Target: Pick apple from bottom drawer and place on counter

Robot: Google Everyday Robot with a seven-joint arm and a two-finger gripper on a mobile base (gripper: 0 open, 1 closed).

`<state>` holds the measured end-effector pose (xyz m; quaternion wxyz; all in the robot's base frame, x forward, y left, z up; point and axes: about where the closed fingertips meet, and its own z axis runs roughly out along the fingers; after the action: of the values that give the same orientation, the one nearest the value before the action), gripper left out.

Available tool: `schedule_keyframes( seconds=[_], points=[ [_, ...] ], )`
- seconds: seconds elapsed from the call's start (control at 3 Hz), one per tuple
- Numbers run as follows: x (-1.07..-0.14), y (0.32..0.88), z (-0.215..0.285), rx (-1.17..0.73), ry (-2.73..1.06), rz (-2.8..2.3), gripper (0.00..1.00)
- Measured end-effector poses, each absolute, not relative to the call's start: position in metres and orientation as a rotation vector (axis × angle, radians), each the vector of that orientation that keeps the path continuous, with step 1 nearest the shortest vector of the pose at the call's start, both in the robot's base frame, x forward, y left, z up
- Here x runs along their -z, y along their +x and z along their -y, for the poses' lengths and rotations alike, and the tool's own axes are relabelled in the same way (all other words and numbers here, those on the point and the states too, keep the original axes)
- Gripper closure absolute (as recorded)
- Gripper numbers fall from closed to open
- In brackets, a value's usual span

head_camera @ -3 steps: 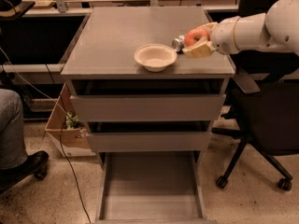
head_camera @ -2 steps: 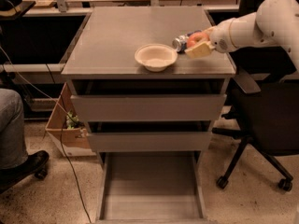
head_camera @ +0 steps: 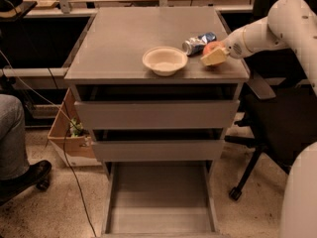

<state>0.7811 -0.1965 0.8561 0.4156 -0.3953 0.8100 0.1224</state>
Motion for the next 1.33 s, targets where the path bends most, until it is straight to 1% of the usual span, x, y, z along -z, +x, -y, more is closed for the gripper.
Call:
schedule_keyframes(
  seconds=[0.33,0.67,1.0,1.33],
  points=[
    [-0.851,0.785,0.197,-0.318,-0.986,-2.076,0.50],
    [-0.853,0.785,0.197,-0.318,-0.987,-2.077,0.27],
    [-0.841,0.789,0.195,-0.327,-0.998,-2.116,0.00],
    [-0.842,0.789,0.196,-0.327,-0.998,-2.116,0.00]
  ],
)
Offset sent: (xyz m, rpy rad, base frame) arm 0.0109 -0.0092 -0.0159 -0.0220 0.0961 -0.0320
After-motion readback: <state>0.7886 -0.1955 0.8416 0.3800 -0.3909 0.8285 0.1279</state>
